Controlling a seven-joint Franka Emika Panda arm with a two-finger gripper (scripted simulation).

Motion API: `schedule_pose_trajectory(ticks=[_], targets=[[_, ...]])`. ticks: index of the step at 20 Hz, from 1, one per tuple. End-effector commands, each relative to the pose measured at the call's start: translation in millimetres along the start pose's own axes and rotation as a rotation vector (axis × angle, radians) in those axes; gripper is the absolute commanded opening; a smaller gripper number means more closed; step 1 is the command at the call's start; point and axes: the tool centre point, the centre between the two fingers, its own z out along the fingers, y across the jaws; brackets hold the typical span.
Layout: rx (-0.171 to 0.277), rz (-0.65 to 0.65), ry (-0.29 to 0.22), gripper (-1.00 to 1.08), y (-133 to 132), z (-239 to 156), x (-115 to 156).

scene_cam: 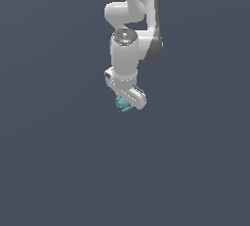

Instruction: Pick up the object and move it to a goal position.

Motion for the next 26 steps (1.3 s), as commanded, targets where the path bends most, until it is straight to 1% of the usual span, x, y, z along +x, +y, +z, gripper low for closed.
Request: schedule_pose_trajectory(ticks=[1, 8, 14, 20, 26], targets=[[0.0, 0.0, 0.001, -1.0, 0.4, -28.3, 1.3], [-0.001, 0.001, 0.001, -1.0, -0.1, -103.0, 5.7], [-0.001, 0.0, 0.001, -1.0, -1.8, -150.0, 9.0], [-0.001, 0.0, 0.0, -1.0, -3.6, -177.4, 11.5], [-0.001, -0.001, 0.0, -1.0, -4.7, -185.5, 12.7]])
